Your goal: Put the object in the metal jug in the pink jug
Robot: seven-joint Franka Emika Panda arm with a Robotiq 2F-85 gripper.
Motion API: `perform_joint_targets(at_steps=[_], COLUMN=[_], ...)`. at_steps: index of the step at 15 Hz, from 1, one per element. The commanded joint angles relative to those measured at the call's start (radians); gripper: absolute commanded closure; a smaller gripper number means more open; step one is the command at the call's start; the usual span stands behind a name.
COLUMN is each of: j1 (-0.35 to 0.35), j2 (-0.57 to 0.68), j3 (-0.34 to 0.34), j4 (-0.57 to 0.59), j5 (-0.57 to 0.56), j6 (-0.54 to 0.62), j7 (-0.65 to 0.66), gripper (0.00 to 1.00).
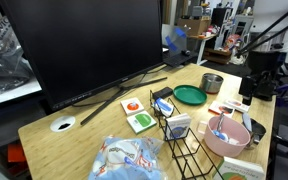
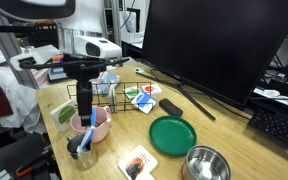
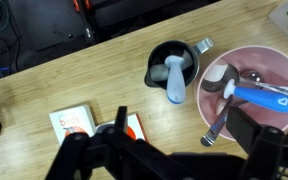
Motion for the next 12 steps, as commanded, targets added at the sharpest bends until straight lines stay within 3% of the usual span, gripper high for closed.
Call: perform_joint_targets(at_steps=[1, 12], j1=[0.002, 0.001], j2=[0.054, 0.216], j3=[-0.016, -0.041], j4=[-0.005, -0.020], j5=[0.039, 0.068], j6=[0.035, 0.258], j7=[0.004, 0.063], gripper=[0.00, 0.00])
